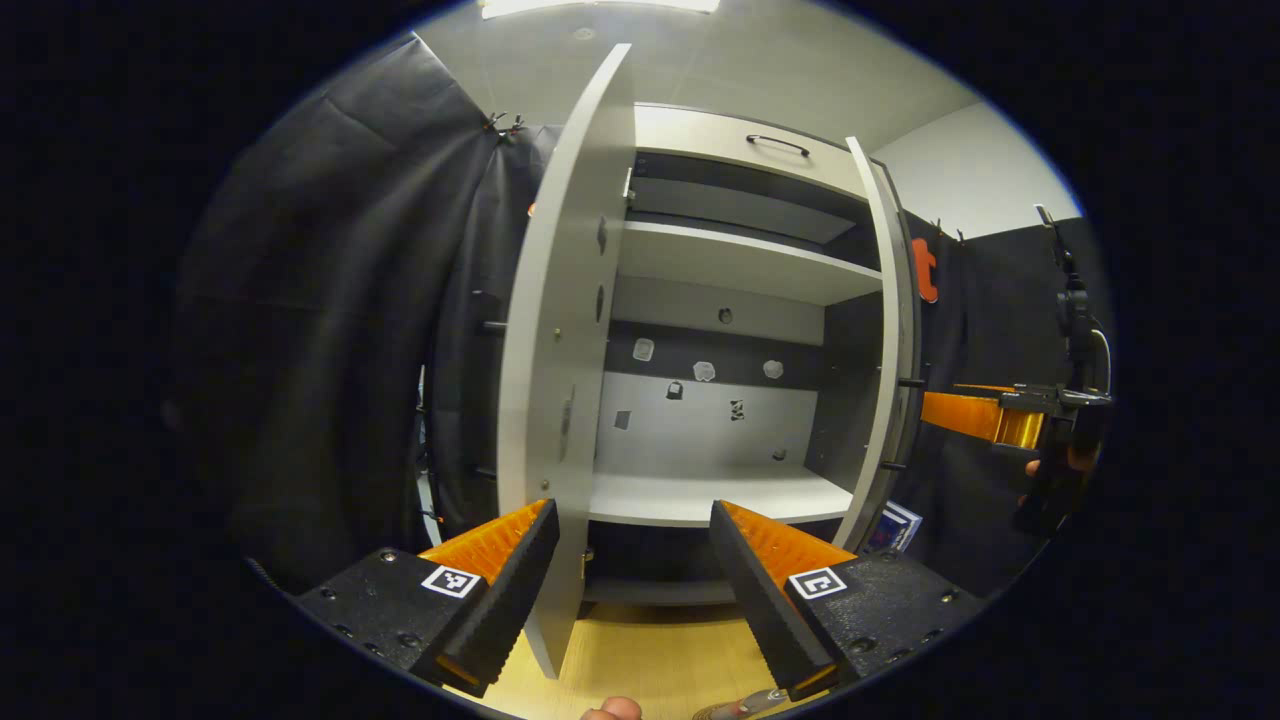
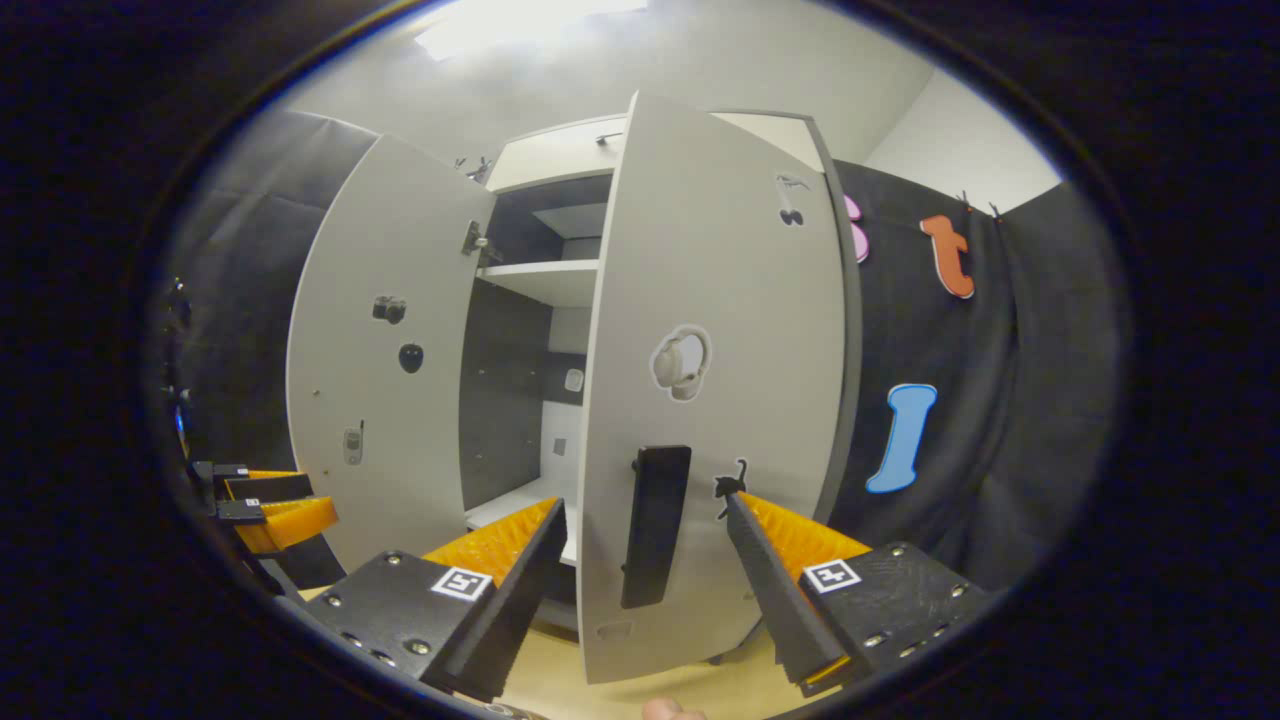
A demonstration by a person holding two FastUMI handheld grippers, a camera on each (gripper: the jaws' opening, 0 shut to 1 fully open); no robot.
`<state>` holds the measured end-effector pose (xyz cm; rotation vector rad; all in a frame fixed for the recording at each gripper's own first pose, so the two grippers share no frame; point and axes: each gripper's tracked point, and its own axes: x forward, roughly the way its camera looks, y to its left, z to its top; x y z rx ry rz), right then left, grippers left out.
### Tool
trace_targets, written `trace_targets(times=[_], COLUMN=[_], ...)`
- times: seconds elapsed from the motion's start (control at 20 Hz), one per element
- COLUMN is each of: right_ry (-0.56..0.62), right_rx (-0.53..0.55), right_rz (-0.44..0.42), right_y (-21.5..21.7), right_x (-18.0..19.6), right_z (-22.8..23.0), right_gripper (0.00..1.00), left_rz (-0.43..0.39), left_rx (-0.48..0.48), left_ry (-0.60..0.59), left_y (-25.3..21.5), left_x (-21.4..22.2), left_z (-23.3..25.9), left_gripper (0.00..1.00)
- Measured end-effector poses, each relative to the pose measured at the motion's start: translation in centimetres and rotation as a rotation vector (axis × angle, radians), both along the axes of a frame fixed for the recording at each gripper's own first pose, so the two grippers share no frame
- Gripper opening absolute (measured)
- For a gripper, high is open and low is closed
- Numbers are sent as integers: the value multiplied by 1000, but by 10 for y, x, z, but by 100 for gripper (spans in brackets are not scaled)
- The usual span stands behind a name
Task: Grasp the bottle in the cabinet with the left hand and place it on the coaster, then close the right door with the right hand and the left door with the left hand.
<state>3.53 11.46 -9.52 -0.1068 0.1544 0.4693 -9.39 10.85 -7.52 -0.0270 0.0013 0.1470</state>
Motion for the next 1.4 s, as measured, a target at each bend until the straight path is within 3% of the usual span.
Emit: trace_targets(times=[0.1,0.15,0.2,0.3,0.35,0.6,1.05,1.1,1.15,1.4], right_ry=[3,9,19,38,39,43,49,49,48,50], right_rx=[5,14,28,49,52,50,43,45,48,49], right_rz=[21,31,43,57,58,60,54,51,48,38], right_y=[9,13,17,22,23,26,32,33,34,33], right_x=[1,2,2,2,2,3,1,1,2,2], right_z=[-1,-2,-2,-3,-3,-6,-8,-8,-8,-8], right_gripper=[98,93,100,100,98,98,97,92,97,97], left_rz=[34,49,63,95,109,158,198,200,202,214], left_rx=[-8,-13,-16,-7,0,19,25,27,30,44], left_ry=[-1,-2,-1,1,1,-2,1,3,6,19], left_y=[12,19,24,35,42,64,91,93,95,105], left_x=[-5,-7,-9,-14,-15,-22,-22,-22,-22,-20], left_z=[-1,-1,-1,-1,0,3,3,3,2,0], left_gripper=[96,96,96,92,96,96,96,96,96,96])
